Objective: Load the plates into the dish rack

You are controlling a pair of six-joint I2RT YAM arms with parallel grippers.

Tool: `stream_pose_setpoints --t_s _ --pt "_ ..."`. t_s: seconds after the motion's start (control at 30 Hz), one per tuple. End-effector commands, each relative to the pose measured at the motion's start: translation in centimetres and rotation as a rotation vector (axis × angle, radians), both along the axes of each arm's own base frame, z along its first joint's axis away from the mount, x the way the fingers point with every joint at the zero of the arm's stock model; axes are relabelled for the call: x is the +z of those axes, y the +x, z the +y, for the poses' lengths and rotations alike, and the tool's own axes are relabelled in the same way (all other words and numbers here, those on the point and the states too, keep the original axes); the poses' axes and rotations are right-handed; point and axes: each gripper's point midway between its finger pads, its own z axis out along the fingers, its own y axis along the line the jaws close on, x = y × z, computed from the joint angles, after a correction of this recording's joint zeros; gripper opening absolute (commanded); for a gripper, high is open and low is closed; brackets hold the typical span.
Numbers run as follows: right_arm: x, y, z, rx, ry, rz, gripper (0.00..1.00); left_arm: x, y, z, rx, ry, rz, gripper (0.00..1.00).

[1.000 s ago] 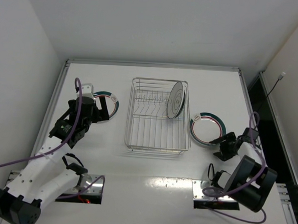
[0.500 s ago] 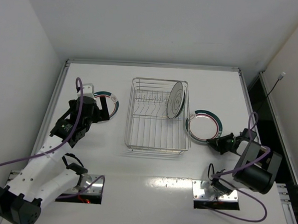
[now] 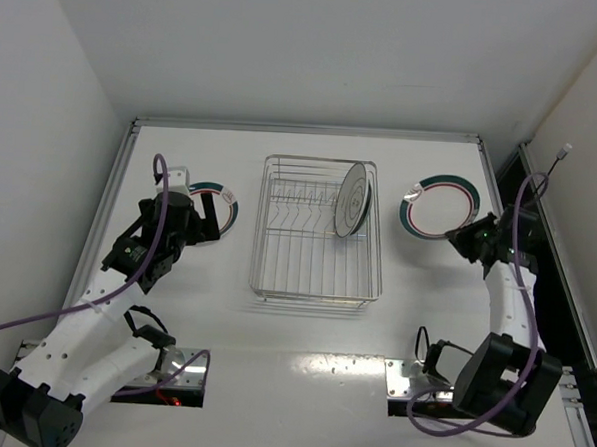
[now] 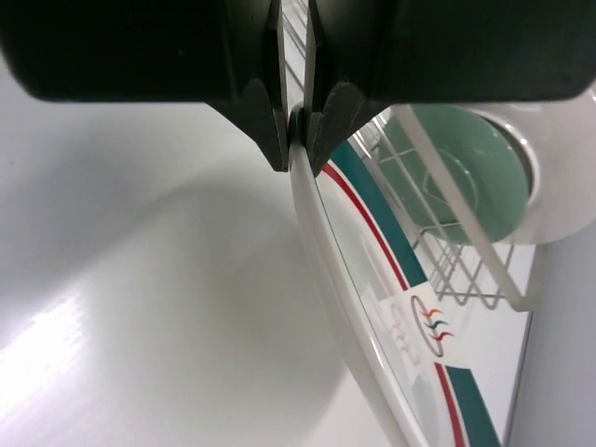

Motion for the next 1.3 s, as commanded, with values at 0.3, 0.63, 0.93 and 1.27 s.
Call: stream_pose_setpoints --t_s 0.3,0.63,0.93,1.27 --pt "16.0 6.8 7.7 0.098 -0.368 -0.222 0.0 0.4 0.4 0.1 0.01 -0.009 -0.015 0.99" --pt "16.1 8.1 16.0 0.247 -0.551 -0.17 0.0 0.4 0.4 0.1 0.01 -0.009 -0.015 0.99" --pt "16.8 8.2 19.9 0.306 -0.674 -0.147 0.0 0.4 0.4 0.1 0.01 -0.009 -0.015 0.99" --pt "14.8 10.5 21.7 0.358 -0.84 0.007 0.0 0.9 0.3 0.3 0.017 -0.011 -0.034 0.99"
